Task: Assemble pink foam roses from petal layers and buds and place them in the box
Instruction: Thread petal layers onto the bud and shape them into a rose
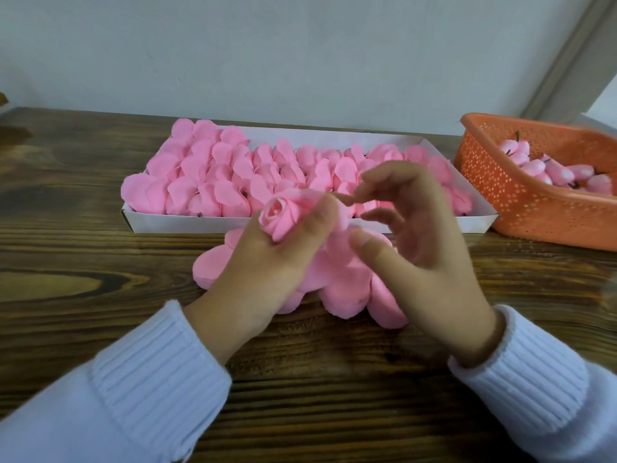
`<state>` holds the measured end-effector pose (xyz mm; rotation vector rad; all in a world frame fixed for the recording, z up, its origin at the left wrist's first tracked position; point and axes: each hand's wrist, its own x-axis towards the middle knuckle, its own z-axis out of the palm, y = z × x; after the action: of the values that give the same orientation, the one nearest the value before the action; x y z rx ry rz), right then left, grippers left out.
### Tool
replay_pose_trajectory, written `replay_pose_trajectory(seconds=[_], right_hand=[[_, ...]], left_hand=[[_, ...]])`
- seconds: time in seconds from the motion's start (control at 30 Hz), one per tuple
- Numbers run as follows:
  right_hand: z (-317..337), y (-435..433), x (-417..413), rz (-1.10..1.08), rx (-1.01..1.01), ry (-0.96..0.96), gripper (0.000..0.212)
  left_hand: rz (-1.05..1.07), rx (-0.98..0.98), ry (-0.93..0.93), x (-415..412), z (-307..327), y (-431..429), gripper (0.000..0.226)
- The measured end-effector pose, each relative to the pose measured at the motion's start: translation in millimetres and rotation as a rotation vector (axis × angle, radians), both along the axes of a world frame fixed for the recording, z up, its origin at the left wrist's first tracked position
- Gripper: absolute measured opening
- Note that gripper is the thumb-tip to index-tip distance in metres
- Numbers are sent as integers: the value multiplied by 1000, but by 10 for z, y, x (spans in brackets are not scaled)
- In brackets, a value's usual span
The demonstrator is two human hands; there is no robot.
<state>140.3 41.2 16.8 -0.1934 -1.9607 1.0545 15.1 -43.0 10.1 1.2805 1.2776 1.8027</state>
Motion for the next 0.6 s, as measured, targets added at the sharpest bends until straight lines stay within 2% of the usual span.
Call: replay_pose_trajectory(seconds=[0.07,0.13,0.23,0.43,0.6], right_hand=[[-18,-19,-22,53,-64,-107,47],[-38,-44,-50,91,-130,-140,57],[-44,-84,-81,155,-299,-83,60],[-27,-65,-77,242,-465,-28,57],[-23,-5,-68,331,-574,-51,49]], left_hand=[[-69,-32,-118,-10,-20,16,56],[-151,-42,-135,-14,-28,20,54],[-236,-39,-189,11,-46,30,48],[-228,-39,-224,23,-59,30,49],[-305,-67,-109,-7,-37,1,13]])
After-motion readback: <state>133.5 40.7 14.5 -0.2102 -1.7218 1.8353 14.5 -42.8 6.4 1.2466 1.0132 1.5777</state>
